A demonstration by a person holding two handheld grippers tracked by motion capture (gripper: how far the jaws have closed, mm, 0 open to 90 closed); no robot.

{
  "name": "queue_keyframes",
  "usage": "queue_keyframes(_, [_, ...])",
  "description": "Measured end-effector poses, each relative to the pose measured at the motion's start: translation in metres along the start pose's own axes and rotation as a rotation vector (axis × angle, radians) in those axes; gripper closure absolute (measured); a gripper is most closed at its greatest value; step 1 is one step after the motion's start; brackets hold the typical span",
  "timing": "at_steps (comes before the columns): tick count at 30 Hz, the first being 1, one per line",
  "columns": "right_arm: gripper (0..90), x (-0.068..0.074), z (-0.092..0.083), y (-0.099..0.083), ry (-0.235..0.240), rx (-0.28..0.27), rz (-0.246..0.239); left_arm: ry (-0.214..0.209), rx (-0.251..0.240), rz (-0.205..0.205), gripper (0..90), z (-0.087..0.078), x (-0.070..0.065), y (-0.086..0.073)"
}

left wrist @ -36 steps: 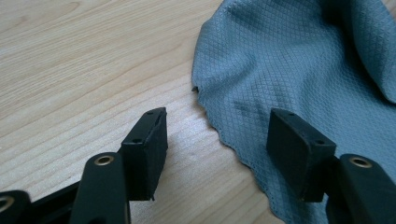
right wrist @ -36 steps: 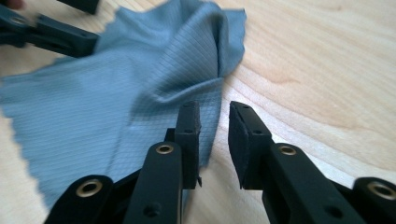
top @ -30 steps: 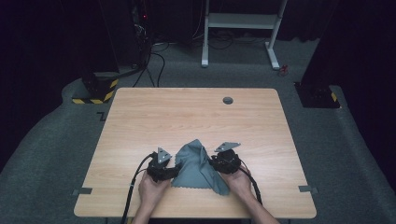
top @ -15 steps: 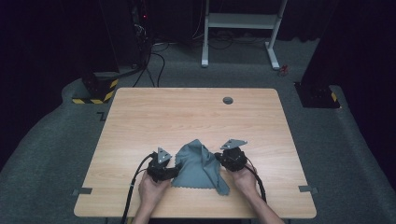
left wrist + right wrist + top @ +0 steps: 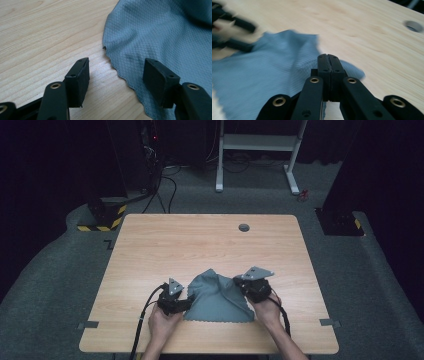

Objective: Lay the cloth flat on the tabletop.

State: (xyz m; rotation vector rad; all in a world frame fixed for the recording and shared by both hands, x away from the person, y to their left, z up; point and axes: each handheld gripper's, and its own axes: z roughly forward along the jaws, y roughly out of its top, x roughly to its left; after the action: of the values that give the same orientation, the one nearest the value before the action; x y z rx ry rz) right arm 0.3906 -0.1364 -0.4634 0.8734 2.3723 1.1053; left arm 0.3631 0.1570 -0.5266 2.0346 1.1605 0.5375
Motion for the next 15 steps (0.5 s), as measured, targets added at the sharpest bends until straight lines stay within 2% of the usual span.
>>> queue_keyframes(1, [89.9,0.008,0.003,-0.002,0.021,0.010,-0.025,0.000,0.000,0.000,38.5,0.000,0.000,0.000])
queue_keyframes(2, [89.9,0.008,0.003,-0.002,0.021,0.010,-0.025,0.000,0.000,-0.001,38.5,0.000,0.000,0.000])
queue_keyframes(3, [89.9,0.024,0.012,-0.006,0.067,0.037,-0.057,0.000,0.000,-0.001,38.5,0.000,0.000,0.000])
queue_keyframes(4, [89.9,0.024,0.012,-0.006,0.067,0.037,-0.057,0.000,0.000,-0.001,38.5,0.000,0.000,0.000])
queue_keyframes(5, [89.7,0.037,0.022,-0.012,0.098,0.076,-0.083,0.000,0.000,0.000,38.4,0.000,0.000,0.000])
queue_keyframes(7, [89.6,0.040,0.027,-0.014,0.109,0.088,-0.091,0.000,0.001,0.001,38.4,0.000,0.000,0.000])
queue_keyframes(8, [89.2,0.047,0.036,-0.020,0.127,0.120,-0.105,-0.001,0.000,0.001,38.4,0.000,0.000,0.000])
queue_keyframes(12, [85.5,0.049,0.037,-0.027,0.151,0.124,-0.112,-0.002,0.002,0.000,38.4,0.000,0.000,0.000])
queue_keyframes(14, [83.3,0.046,0.031,-0.028,0.158,0.102,-0.104,-0.008,0.000,-0.001,38.1,0.000,0.000,0.000])
queue_keyframes(15, [82.1,0.044,0.028,-0.028,0.154,0.091,-0.096,-0.024,-0.003,-0.001,38.1,0.000,0.001,0.000])
